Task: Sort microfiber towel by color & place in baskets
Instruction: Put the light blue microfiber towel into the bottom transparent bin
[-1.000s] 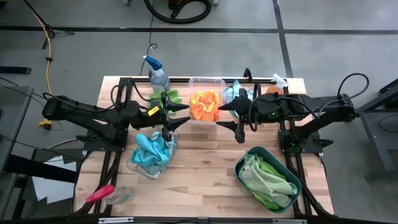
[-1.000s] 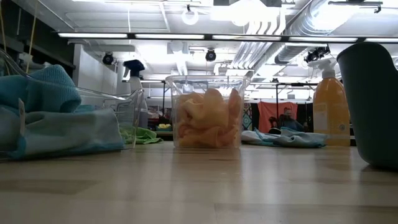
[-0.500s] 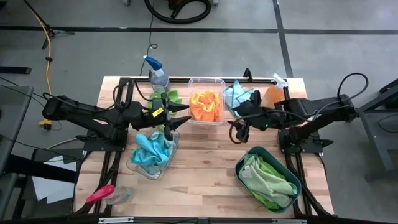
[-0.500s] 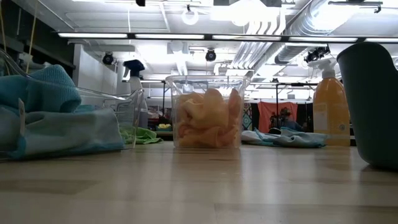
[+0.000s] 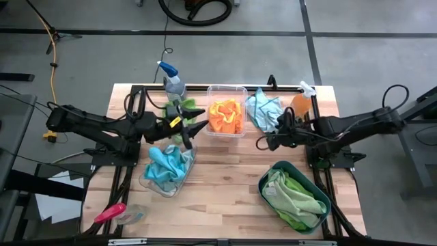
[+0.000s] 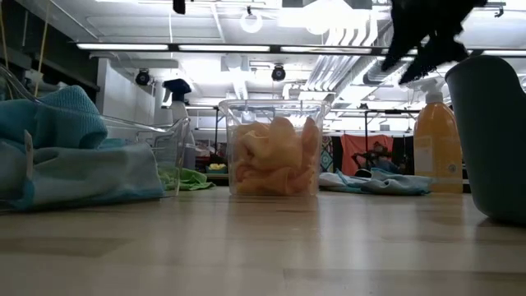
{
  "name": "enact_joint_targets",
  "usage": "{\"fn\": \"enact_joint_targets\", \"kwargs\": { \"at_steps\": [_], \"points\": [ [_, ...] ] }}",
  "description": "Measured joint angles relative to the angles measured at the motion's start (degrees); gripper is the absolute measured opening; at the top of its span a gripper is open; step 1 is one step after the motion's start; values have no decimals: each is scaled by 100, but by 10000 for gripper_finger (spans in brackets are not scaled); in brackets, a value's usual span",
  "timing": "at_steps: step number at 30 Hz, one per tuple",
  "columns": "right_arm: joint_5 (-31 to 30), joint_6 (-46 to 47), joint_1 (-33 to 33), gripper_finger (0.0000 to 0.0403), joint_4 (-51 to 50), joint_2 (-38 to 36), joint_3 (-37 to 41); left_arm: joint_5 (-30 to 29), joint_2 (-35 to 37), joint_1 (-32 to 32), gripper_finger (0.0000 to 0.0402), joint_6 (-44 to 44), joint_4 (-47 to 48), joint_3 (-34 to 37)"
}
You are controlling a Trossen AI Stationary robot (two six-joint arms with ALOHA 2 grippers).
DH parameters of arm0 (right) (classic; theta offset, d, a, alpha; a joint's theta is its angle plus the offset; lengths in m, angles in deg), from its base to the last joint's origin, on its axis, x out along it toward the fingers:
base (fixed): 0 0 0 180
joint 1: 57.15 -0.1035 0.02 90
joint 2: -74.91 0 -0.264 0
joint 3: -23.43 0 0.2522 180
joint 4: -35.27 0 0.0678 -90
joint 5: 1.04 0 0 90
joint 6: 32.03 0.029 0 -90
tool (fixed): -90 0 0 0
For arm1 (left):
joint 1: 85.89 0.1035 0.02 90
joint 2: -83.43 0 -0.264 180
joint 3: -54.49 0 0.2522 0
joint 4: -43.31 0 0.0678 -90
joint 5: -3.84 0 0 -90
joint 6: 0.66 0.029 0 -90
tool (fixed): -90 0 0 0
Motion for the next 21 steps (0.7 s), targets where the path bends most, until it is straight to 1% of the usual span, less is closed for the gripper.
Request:
{"fn": "enact_joint_targets", "kwargs": {
  "at_steps": [3, 6, 8, 11, 14, 17, 21],
  "points": [
    [442, 41, 428, 261, 177, 41, 223, -159, 2, 0, 209, -112, 2, 0],
    [790, 25, 965, 261, 364, 246, 232, -185, 2, 0, 209, -248, 20, 0],
    [807, 21, 1345, 261, 376, 423, 165, -267, 0, 0, 209, -246, 20, 0],
    [780, 44, 1960, 261, 438, 714, 134, -631, 2, 22, 209, -188, 20, 0],
    [994, 210, 2502, 261, 627, 1095, 134, -669, 2, 164, 209, -10, 17, 0],
    [1087, 342, 2845, 261, 847, 1504, 134, -294, 1, 355, 209, -3, 23, 0],
    [1034, 647, 3119, 261, 1057, 2034, 132, 602, 2, 650, 209, 1, 277, 0]
  ]
}}
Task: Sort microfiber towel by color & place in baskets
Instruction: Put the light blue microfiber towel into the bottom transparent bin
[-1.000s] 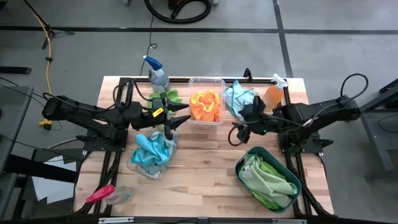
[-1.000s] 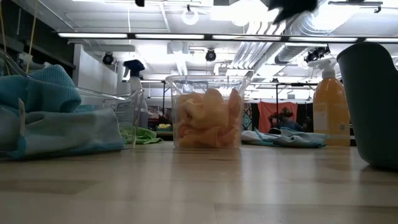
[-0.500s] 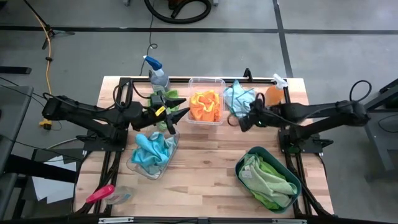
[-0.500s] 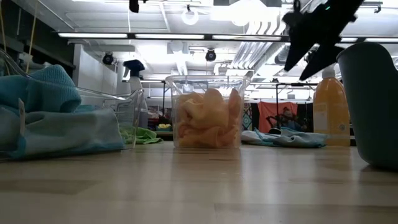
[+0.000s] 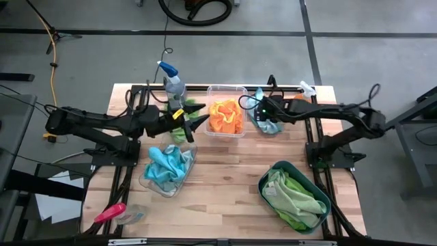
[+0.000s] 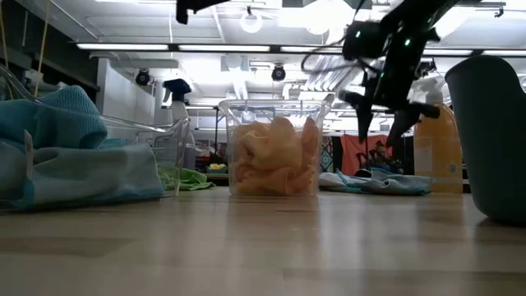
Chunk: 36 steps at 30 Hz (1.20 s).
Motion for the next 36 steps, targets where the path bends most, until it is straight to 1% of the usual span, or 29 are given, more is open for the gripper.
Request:
{"fn": "enact_joint_targets", "kwargs": {
  "at_steps": [4, 8, 11, 15, 17, 19, 21, 23, 26, 27, 28, 31, 33, 36],
  "points": [
    [-12, 363, 124, 261, 4, 516, 0, 746, 10, 293, 209, 0, 407, 2],
    [-10, 524, 192, 261, 220, 935, 0, 1226, 11, 517, 209, 0, 720, 2],
    [-5, 536, 199, 261, 373, 1203, -2, 1405, 11, 647, 209, 0, 756, 2],
    [-43, 525, 199, 260, 451, 1523, -2, 1405, 11, 773, 209, -51, 724, 2],
    [-86, 412, 196, 251, 451, 1630, -4, 1406, 11, 819, 209, -205, 695, 2],
    [-94, 221, 196, 230, 422, 1684, -5, 1404, 11, 852, 209, -311, 702, 2],
    [-98, -50, 196, 193, 399, 1687, -7, 1379, 11, 856, 209, -378, 698, 2],
    [-98, -346, 199, 139, 337, 1687, -7, 1325, 11, 856, 209, -459, 696, 2],
    [-97, -900, 196, 39, 275, 1658, -6, 1304, 11, 856, 209, -627, 679, 2],
    [-91, -1130, 187, 21, 269, 1605, -5, 1302, 11, 856, 209, -690, 663, 2],
    [-91, -1320, 167, 14, 269, 1528, -4, 1301, 11, 856, 209, -763, 634, 2],
    [-90, -1514, 104, 13, 133, 1042, -4, 1301, 16, 856, 209, -911, 406, 2],
    [-91, -1673, 33, 5, 95, 565, -4, 1301, 20, 856, 209, -913, 217, 2],
    [-117, -1783, -74, 4, -42, -276, -57, 1301, 22, 856, 209, -908, -29, 2]
  ]
}}
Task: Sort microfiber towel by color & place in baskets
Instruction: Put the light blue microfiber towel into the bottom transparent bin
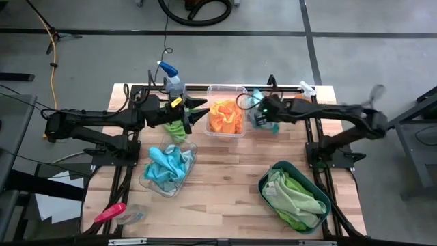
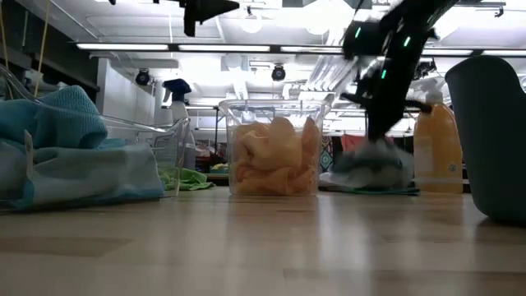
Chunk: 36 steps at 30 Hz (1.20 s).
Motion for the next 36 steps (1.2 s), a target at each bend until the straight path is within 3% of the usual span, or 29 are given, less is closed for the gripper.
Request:
{"fn": "enact_joint_targets", "kwargs": {
  "at_steps": [6, 12, 18, 25, 31, 36],
  "points": [
    [-472, -373, -144, 2, -555, -1307, -769, -2, 0, 0, 209, 18, -122, 0],
    [-691, -1625, -260, 1, -557, -1680, -2153, -2, 0, 0, 209, 453, -381, -2],
    [-718, -2595, -563, 1, -510, -1363, -3340, 160, 0, 44, 209, 987, -493, -473],
    [-545, -3036, -1048, 0, -467, -651, -3892, 123, 2, 42, 209, 1911, 776, -1146],
    [476, -3395, -1529, 0, 249, 37, -4032, 51, -2, 42, 209, 2052, 1445, -1268],
    [1285, -4081, -1975, 0, 926, 568, -4525, 540, -67, 42, 217, 1566, 1290, -1274]
  ]
}}
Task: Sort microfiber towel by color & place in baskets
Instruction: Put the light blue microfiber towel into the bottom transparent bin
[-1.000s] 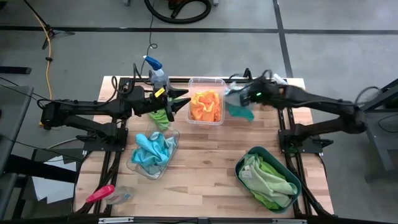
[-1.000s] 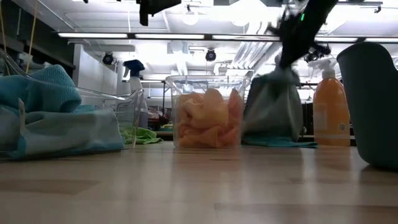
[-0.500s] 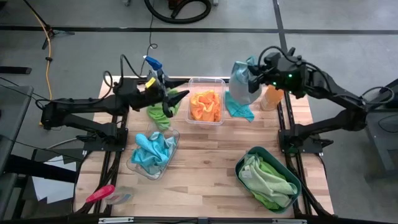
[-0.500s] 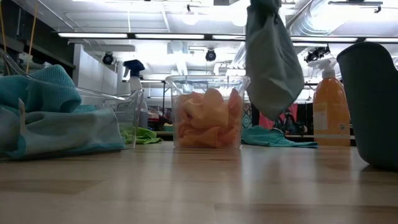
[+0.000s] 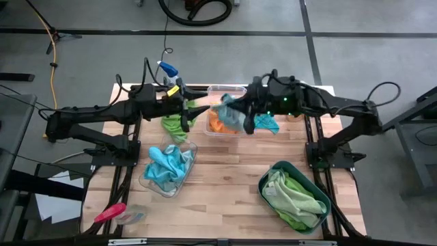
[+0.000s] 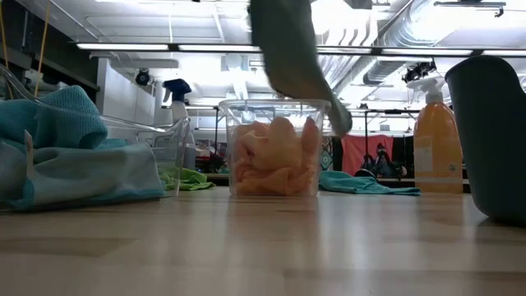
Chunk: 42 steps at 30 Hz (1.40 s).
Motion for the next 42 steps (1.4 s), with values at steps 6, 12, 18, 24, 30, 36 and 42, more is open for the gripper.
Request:
{"fn": "enact_joint_targets", "kwargs": {
  "at_steps": [6, 12, 18, 24, 30, 36, 42],
  "points": [
    [377, -546, -312, 0, -299, 417, -947, 726, -22, -2, 242, -746, -565, 0],
    [398, -809, -474, 0, -528, 533, -1590, 1747, -28, -2, 264, -1779, -844, -2],
    [903, -873, -509, 0, -96, 533, -1776, 1906, -216, 46, 267, -1994, -1544, -4],
    [999, -872, -507, 0, -27, 547, -1776, 2305, -550, 103, 267, -2667, -2617, -9],
    [1484, -746, -516, 0, 75, 623, -1776, 2458, -731, 193, 267, -2880, -3197, -11],
    [1621, -879, -542, 0, 312, 741, -1772, 2618, -871, 294, 267, -3699, -3539, -11],
    [1611, -957, -366, 0, 335, 804, -1772, 3177, -997, 205, 267, -4301, -4025, -14]
  ]
}}
